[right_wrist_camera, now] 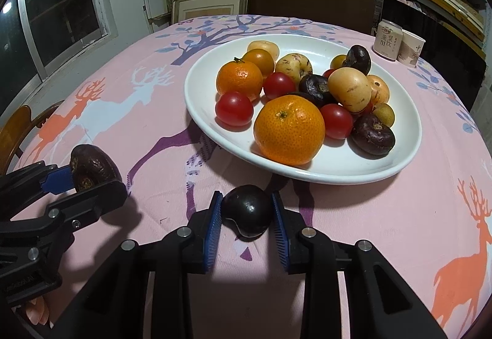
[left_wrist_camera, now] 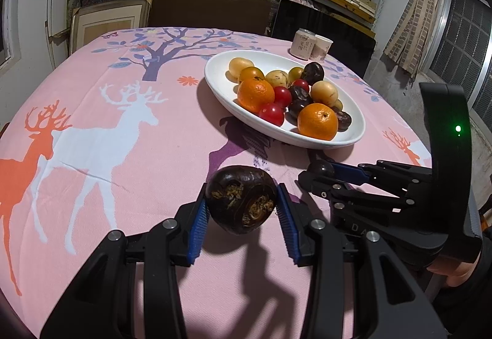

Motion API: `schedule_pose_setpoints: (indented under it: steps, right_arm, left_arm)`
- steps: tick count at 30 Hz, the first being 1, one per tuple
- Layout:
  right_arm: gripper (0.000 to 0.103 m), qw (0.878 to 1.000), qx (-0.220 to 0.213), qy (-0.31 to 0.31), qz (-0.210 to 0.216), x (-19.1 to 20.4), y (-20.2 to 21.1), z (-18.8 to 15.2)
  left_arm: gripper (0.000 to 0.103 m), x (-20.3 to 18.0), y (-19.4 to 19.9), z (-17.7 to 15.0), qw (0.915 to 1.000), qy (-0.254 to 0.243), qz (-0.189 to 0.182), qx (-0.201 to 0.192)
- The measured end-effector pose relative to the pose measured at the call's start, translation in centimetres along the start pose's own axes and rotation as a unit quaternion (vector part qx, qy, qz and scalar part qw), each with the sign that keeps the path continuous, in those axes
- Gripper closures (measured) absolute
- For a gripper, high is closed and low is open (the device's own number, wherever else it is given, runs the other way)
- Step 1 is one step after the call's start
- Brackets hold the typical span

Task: Organize fruits
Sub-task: 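Grasp the last small dark plum with the right tool while the left tool holds the mangosteen, then carry both dark fruits onto the white plate and open both tools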

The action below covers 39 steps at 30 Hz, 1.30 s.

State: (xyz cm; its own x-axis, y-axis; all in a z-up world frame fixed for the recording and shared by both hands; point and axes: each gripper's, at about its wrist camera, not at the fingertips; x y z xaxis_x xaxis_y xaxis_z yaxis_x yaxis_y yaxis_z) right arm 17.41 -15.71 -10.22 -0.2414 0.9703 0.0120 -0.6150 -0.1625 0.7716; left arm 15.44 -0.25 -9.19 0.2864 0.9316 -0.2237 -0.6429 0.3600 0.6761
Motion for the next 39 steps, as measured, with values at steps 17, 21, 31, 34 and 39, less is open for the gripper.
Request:
schedule_pose_setpoints:
  steps: [17, 21, 31, 34, 39]
  right_arm:
    - [0.071, 0.997, -0.036, -0.061, 0.035, -5.1, 7.3, -4.5]
    - [0.071, 0.995, -0.054, -0.076, 0.035, -7.7, 9.2, -3.3]
    - [0.071, 0.991, -0.096, -0.075, 0.052, -10.8, 10.4, 7.3]
    - [0.071, 0.991, -0.09, -0.078, 0.056, -11.5, 8.4, 10.4]
    - [0.071, 0.991, -0.07, -0.091, 0.063, -12.3, 3.8, 14.0]
  left_arm:
    - [0.062, -1.4, 1.0, 0.1, 0.9998, -0.018, -0.008, -0.007]
    - [0.062, -2.6, 1.4, 1.6, 0.9993, -0.035, -0.014, -0.006]
    - [0.061, -6.5, -0.6, 10.5, 0.9962, -0.082, -0.002, -0.029]
    - [0.061, -6.8, -3.0, 12.2, 0.996, -0.086, 0.004, -0.023]
    - [0.061, -6.2, -7.4, 13.3, 0.9964, -0.084, 0.008, 0.002]
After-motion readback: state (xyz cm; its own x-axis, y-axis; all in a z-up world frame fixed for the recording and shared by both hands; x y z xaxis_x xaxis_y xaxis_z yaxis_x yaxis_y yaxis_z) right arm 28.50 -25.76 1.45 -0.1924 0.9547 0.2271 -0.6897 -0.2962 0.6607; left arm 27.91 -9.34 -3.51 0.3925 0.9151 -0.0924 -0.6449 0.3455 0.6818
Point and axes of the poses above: each gripper's, at about its wrist camera, not at the fingertips, and y roughly against the way its jaws point, x to its left, z to its top, and after that the axes turned 2 degrees about -z, right-handed
